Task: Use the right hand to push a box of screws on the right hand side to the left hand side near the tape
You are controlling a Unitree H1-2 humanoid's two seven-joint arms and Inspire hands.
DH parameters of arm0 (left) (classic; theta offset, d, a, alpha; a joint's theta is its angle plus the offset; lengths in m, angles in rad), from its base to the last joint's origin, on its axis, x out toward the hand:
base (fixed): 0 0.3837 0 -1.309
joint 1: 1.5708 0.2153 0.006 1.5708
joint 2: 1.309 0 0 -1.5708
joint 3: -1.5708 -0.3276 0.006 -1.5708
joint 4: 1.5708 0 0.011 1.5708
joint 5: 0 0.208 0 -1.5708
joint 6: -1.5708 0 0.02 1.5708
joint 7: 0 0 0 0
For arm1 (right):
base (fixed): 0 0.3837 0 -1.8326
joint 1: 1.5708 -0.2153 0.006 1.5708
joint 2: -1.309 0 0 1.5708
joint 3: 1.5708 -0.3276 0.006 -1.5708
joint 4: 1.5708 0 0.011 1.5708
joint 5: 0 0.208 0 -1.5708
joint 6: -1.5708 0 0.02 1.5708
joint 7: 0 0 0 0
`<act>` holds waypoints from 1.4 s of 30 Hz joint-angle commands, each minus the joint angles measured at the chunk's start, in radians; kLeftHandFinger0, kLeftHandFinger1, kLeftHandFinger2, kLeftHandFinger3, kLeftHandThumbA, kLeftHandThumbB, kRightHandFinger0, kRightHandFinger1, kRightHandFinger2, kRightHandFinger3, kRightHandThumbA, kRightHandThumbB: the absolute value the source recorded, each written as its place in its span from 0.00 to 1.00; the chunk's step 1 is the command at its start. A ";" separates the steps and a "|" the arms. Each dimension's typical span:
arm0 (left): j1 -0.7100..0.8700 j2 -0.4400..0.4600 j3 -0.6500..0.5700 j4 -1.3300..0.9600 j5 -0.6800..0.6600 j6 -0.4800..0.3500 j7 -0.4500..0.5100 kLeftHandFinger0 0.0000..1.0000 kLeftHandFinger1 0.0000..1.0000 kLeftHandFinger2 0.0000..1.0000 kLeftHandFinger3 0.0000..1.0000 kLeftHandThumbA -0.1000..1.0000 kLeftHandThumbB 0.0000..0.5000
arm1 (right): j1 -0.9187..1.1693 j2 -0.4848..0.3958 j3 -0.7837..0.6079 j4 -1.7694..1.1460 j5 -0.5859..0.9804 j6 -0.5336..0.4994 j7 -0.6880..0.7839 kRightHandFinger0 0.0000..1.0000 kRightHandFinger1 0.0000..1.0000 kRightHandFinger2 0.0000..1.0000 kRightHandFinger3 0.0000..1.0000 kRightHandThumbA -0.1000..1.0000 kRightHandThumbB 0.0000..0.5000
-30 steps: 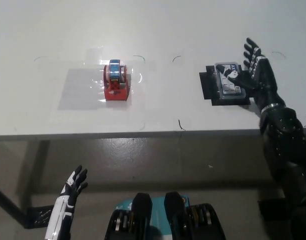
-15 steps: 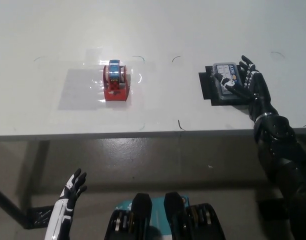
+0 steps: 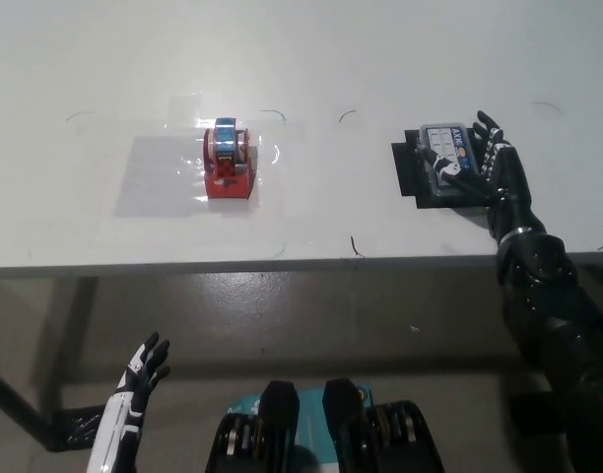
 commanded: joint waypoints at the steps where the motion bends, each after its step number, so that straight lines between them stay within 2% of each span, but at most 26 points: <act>1: 0.000 0.003 -0.002 -0.034 -0.013 -0.041 0.000 1.00 1.00 1.00 1.00 1.00 0.24 | 0.006 0.053 -0.020 -0.013 0.036 -0.037 -0.001 1.00 1.00 1.00 1.00 1.00 0.42; 2: 0.002 0.002 -0.003 -0.037 -0.013 -0.041 -0.001 1.00 1.00 1.00 1.00 1.00 0.24 | 0.009 0.073 -0.022 -0.021 0.035 -0.037 -0.016 1.00 1.00 1.00 1.00 1.00 0.45; 5: 0.004 -0.004 -0.001 -0.042 0.000 -0.041 0.010 1.00 1.00 1.00 1.00 1.00 0.22 | 0.011 0.109 -0.038 -0.025 0.048 -0.037 -0.049 1.00 1.00 1.00 1.00 1.00 0.42; 10: 0.005 -0.001 0.003 -0.043 -0.002 -0.041 0.011 1.00 1.00 1.00 1.00 1.00 0.20 | 0.003 0.153 -0.080 -0.018 0.080 -0.037 -0.068 1.00 1.00 1.00 1.00 1.00 0.46; 13: 0.000 0.003 0.006 -0.038 -0.008 -0.041 0.011 1.00 1.00 1.00 1.00 1.00 0.18 | -0.011 0.184 -0.111 -0.011 0.104 -0.037 -0.079 1.00 1.00 1.00 1.00 1.00 0.55; 17: -0.005 0.005 0.008 -0.035 -0.017 -0.041 0.008 1.00 1.00 1.00 1.00 1.00 0.19 | -0.032 0.217 -0.145 0.002 0.137 -0.037 -0.084 1.00 1.00 1.00 1.00 1.00 0.57; 21: -0.007 0.006 0.004 -0.032 -0.018 -0.041 0.005 1.00 1.00 1.00 1.00 1.00 0.18 | -0.047 0.247 -0.192 0.005 0.178 -0.018 -0.050 1.00 1.00 1.00 1.00 1.00 0.64; 23: -0.007 0.006 0.003 -0.032 -0.027 -0.041 -0.001 1.00 1.00 1.00 1.00 1.00 0.20 | -0.062 0.276 -0.245 -0.001 0.233 -0.025 -0.039 1.00 1.00 1.00 1.00 1.00 0.52; 24: -0.007 0.008 0.003 -0.032 -0.026 -0.041 -0.001 1.00 1.00 1.00 1.00 1.00 0.20 | -0.064 0.288 -0.262 -0.003 0.250 -0.036 -0.018 1.00 1.00 1.00 1.00 1.00 0.49; 25: -0.006 0.008 0.004 -0.032 -0.025 -0.041 0.000 1.00 1.00 1.00 1.00 1.00 0.20 | -0.066 0.294 -0.267 -0.002 0.249 -0.030 -0.010 1.00 1.00 1.00 1.00 1.00 0.52; 31: -0.009 0.012 0.011 -0.034 -0.017 -0.041 0.007 1.00 1.00 1.00 1.00 1.00 0.19 | -0.077 0.322 -0.280 -0.001 0.265 0.000 -0.007 1.00 1.00 1.00 1.00 1.00 0.45; 34: -0.007 0.008 0.007 -0.035 -0.023 -0.041 0.002 1.00 1.00 1.00 1.00 1.00 0.17 | -0.082 0.331 -0.301 0.000 0.299 0.028 0.034 1.00 1.00 1.00 1.00 1.00 0.47; 36: -0.008 0.010 0.006 -0.037 -0.021 -0.041 0.002 1.00 1.00 1.00 1.00 1.00 0.16 | -0.086 0.343 -0.317 -0.003 0.327 0.041 0.061 1.00 1.00 1.00 1.00 1.00 0.42; 40: -0.011 0.008 0.006 -0.035 -0.018 -0.041 0.004 1.00 1.00 1.00 1.00 1.00 0.16 | -0.098 0.363 -0.334 0.004 0.351 0.042 0.069 1.00 1.00 1.00 1.00 1.00 0.43; 42: -0.012 0.009 0.008 -0.035 -0.012 -0.041 0.006 1.00 1.00 1.00 1.00 1.00 0.16 | -0.102 0.372 -0.331 0.009 0.350 0.046 0.070 1.00 1.00 1.00 1.00 1.00 0.39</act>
